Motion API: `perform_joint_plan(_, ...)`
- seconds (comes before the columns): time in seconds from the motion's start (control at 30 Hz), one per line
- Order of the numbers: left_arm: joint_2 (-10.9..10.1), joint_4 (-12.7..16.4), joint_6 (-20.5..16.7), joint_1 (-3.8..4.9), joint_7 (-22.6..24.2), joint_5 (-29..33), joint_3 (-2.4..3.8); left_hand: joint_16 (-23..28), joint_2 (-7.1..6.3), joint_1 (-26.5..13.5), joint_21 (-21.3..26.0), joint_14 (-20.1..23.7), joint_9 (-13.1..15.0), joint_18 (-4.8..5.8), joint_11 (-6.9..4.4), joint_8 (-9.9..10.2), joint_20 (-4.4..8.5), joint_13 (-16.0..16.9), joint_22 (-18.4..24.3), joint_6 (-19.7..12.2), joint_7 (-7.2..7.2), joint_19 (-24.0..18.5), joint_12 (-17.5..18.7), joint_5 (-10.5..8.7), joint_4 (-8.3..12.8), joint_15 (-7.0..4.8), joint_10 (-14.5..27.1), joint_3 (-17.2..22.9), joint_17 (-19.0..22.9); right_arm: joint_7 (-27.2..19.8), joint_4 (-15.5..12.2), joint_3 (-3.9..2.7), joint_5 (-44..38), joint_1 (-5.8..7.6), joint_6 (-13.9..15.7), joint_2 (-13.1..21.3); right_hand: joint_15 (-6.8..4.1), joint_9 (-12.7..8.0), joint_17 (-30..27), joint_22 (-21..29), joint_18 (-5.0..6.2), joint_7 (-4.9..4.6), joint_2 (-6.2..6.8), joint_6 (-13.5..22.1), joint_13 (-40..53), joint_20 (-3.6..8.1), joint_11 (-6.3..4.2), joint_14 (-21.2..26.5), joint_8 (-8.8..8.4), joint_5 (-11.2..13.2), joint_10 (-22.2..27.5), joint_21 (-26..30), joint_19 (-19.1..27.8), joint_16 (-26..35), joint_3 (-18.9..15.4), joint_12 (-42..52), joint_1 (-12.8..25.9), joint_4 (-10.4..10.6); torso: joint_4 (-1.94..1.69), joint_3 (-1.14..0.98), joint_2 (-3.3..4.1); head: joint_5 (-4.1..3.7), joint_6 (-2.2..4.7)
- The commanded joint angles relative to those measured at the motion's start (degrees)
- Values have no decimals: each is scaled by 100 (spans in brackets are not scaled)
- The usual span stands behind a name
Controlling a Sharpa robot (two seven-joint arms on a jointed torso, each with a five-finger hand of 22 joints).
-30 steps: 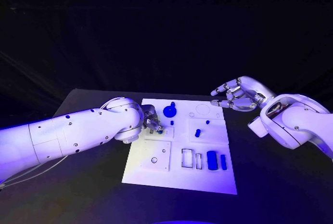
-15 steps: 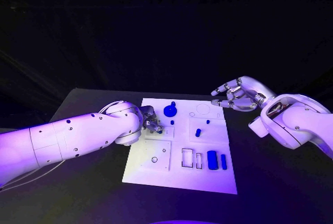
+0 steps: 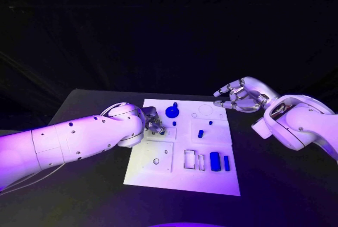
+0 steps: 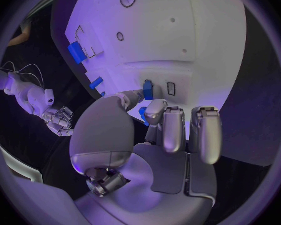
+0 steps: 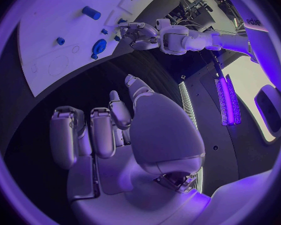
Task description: Assemble the parts on the task board
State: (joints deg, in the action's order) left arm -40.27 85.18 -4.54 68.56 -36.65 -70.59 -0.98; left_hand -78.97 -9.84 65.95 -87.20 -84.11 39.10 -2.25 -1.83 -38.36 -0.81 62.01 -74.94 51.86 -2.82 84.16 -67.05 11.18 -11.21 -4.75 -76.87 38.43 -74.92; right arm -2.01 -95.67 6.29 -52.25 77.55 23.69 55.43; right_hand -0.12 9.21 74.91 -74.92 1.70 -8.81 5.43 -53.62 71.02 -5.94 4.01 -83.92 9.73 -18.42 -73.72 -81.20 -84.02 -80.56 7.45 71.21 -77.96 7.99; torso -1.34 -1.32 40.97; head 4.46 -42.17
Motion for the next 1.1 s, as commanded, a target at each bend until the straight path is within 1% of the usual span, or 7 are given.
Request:
perform_joint_plan(0.03, 19, 13, 104, -8, 42, -104, -1, 28, 39, 10, -36, -278, 0, 112, -3, -26, 41, 4, -1007, 0, 30, 341, -19, 37, 1174, -48, -56, 1195, -377, -29, 3, -1, -50, -4, -57, 0, -41, -6, 340, -893, 60, -1, -10, 52, 1, 38, -15, -299, 26, -13, 31, 35, -86, 19, 1, -14, 29, 43, 0, -3, -5, -11, -2)
perform_joint_plan(0.17, 16, 21, 312, -8, 29, -121, 1, 29, 34, 6, -39, -278, 2, 113, -5, -30, 42, -10, -1012, 3, 32, 344, -9, 42, 1176, -50, -53, 1202, -376, -27, 4, 0, -54, -4, -66, 3, -41, -6, 340, -893, 60, -1, -10, 52, 1, 38, -15, -299, 26, -13, 31, 35, -86, 19, 1, -14, 29, 43, -3, -2, -4, -17, -11)
perform_joint_plan(0.37, 15, 9, 448, -8, 15, -130, 2, 28, 12, -2, -45, -278, 10, 116, -10, -39, 47, -31, -1024, 7, 36, 350, 8, 71, 1188, -54, -50, 1225, -379, -26, 7, 0, -58, -5, -73, 4, -41, -6, 340, -893, 60, -1, -10, 52, 1, 38, -15, -299, 26, -13, 31, 35, -86, 19, 1, -14, 29, 43, -8, -2, -4, -14, -11)
perform_joint_plan(0.5, 24, -12, 465, -7, 10, -102, 3, 31, -6, -35, -45, -278, 15, 116, -9, -47, 50, -31, -1026, 10, 37, 351, 7, 88, 1174, -55, -56, 1225, -377, -27, 9, 0, -83, -5, -71, 3, -42, -8, 335, -891, 61, 0, -11, 52, -1, 38, -16, -299, 32, -17, 31, 40, -85, 24, -1, -15, 39, 51, -10, -2, -1, -15, -11)
perform_joint_plan(0.67, 48, -64, 481, -6, 6, -49, 4, 32, -24, -167, -48, -280, 42, 118, -26, -81, 54, -25, -1033, 31, 67, 354, -3, 51, 1080, -63, -86, 1160, -380, -28, 11, 1, -93, -6, -68, 3, -42, -8, 335, -891, 61, 0, -11, 52, -1, 38, -16, -299, 32, -17, 31, 40, -85, 24, -1, -15, 39, 51, -4, -2, -6, -1, -14)
perform_joint_plan(0.87, 110, -163, 481, -4, 1, -5, 6, 34, -9, -248, -49, -282, 66, 119, -47, -107, 63, -9, -1038, 43, 97, 356, -20, -1, 997, -77, -112, 1085, -381, -29, 15, 1, -97, -7, -67, 0, -42, -10, 330, -885, 63, 0, -9, 53, -9, 38, -16, -297, 33, -17, 38, 50, -81, 30, -3, -22, 43, 54, -6, -3, -5, -8, -7)
perform_joint_plan(1.1, 169, -253, 558, -1, -6, 91, 7, 36, 8, -294, -50, -282, 79, 119, -56, -118, 70, -9, -1041, 42, 112, 357, -23, -25, 936, -86, -121, 1022, -382, -26, 18, 2, -98, -10, -69, 1, -42, -10, 329, -885, 63, 0, -10, 54, -5, 38, -15, -298, 34, -17, 33, 48, -82, 30, -4, -18, 47, 57, 1, -7, -3, -13, -25)
